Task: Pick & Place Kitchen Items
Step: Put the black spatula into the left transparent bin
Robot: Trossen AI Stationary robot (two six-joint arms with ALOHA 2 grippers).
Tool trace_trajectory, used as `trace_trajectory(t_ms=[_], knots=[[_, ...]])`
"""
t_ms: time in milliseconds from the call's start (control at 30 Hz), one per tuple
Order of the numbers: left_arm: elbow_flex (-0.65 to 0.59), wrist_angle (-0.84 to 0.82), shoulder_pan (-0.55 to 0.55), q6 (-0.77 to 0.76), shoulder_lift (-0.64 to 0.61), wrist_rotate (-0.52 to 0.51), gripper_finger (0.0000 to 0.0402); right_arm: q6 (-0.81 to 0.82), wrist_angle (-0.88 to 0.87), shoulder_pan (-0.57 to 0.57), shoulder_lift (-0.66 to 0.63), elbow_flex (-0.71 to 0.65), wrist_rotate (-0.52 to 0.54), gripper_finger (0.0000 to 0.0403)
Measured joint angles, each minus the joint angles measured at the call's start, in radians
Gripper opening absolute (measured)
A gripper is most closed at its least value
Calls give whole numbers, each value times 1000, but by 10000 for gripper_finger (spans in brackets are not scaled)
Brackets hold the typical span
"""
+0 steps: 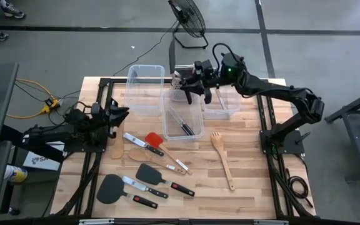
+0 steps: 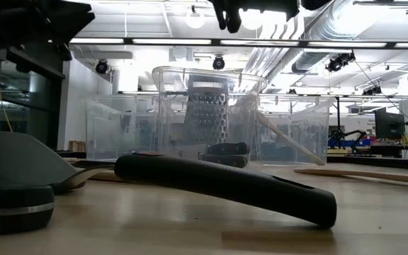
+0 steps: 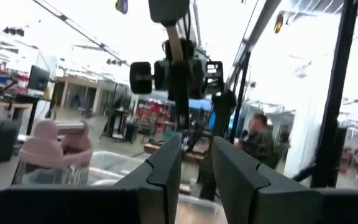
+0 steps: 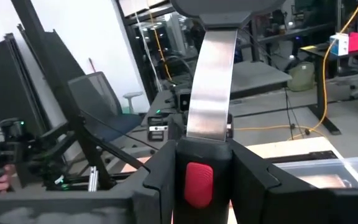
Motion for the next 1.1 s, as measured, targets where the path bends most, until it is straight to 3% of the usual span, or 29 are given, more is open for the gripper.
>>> trace_trajectory(t_ms=[233,333,533,667,900,1100], knots=[[1,86,0,-131,53,-113,90,7,1,-29,1,32,-49,104],[16,163,0,-137,123,-145,90,0,-1,-29,1,33,-49,104],[92,165,0,-214,324,-247,90,0,0,-28,1,33,-49,104],[194,172,0,-246,486,-260,90,0,6,-28,1,33,-47,104],[426,166,0,-90,808,-235,90,-3,14,-28,1,33,-48,104],[588,166,1,-46,1022,-211,98,-11,14,-28,1,33,-48,104]])
